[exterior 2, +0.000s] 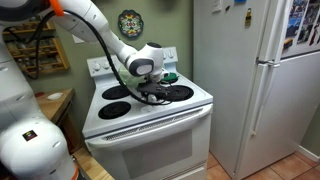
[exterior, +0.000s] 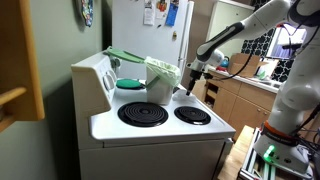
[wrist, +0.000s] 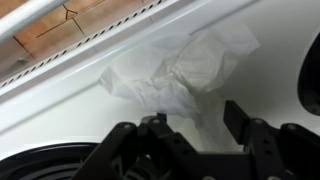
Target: Open the lid on the bin
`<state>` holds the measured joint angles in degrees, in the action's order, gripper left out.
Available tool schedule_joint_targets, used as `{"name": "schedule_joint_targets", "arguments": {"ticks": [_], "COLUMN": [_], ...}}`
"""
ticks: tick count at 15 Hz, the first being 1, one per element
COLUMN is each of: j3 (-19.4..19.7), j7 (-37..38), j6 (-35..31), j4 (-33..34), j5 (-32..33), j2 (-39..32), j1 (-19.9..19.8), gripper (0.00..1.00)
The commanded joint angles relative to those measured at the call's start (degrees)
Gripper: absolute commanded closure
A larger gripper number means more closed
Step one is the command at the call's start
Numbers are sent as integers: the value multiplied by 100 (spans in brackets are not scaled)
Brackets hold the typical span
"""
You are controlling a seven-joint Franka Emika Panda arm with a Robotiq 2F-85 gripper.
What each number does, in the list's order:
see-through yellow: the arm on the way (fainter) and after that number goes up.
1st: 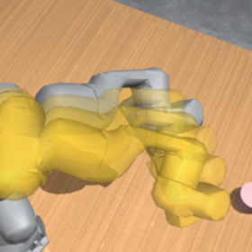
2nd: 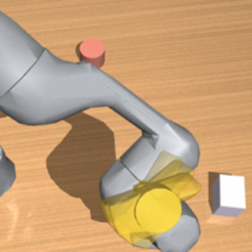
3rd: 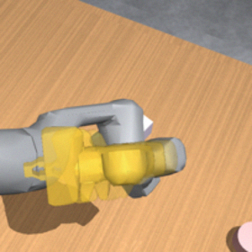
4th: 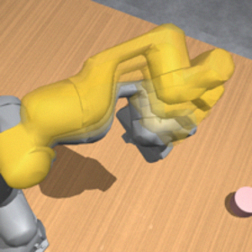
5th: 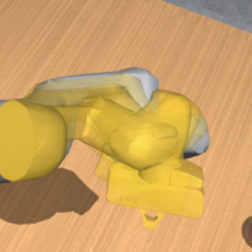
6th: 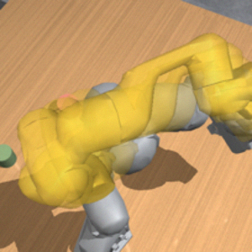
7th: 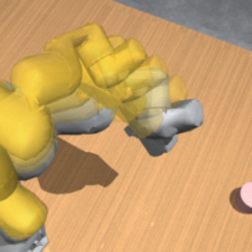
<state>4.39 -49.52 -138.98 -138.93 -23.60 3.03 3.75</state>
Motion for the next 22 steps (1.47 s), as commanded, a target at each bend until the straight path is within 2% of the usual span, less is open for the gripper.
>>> {"name": "schedule_joint_targets", "arguments": {"ticks": [1,5,10,11,16,19,22], "j3": [-55,-50,-27,-23,-23,-91,-88], "j7": [-196,-399,-344,-120,1080,1805,2203], "j6": [288,462,618,763,1461,1410,1355], "j4": [149,182,51,-18,-99,55,424], "j5": [-72,-368,-753,-729,-262,147,481], "j2": [-76,17,439,643,1705,2373,2667], "j1": [-155,-188,-217,-225,-270,-258,-128], "gripper": [69,98,99,98,99,99,99]}}
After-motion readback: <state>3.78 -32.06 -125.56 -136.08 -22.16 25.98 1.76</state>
